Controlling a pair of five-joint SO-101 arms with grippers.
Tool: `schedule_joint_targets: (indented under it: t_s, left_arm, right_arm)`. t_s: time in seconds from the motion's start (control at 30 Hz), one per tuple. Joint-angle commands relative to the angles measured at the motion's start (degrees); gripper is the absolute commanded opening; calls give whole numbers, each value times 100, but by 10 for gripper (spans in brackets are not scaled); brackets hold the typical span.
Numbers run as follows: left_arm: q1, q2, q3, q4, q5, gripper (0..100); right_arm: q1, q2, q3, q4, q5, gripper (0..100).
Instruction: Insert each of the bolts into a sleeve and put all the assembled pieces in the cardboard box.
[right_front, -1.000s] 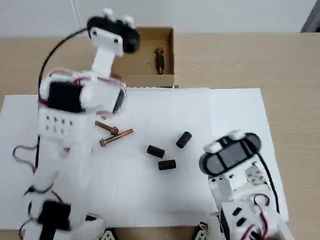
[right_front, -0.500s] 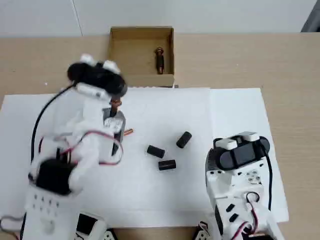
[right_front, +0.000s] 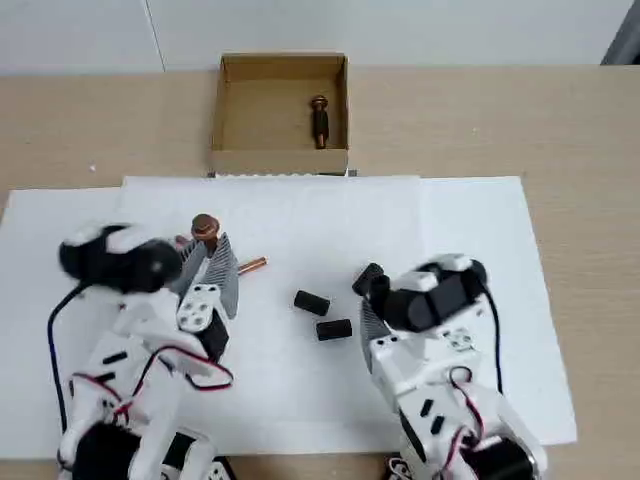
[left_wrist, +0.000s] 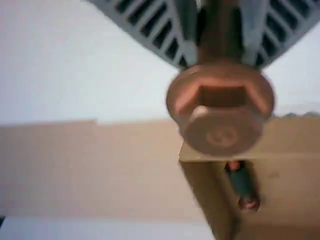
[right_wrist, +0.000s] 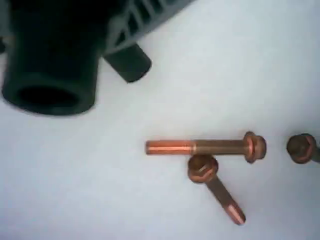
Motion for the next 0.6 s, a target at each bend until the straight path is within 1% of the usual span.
schedule_joint_targets:
  t_s: [0.0,0.1,0.23,0.33,0.43,0.57]
  left_arm:
    - [44,-615,374,-369,88,5]
    - [44,-1099,831,-580,97,5]
    - [44,-1073,971,-774,149,5]
    - [44,-1073,980,-967,835,5]
    - [123,-1064,980,-1046,1582,5]
    - [659,-1064,980,-1037,1934,5]
  right_arm:
    - [-259,-40,149,-585,-35,2]
    - [-593,-40,369,-752,-18,2]
    - [-1112,-40,677,-910,554,2]
    - [-1332,-48,905,-1235,941,2]
    - [-1446,-48,1160,-1727,1081,2]
    - [-1446,-48,1459,-2396,1204,2]
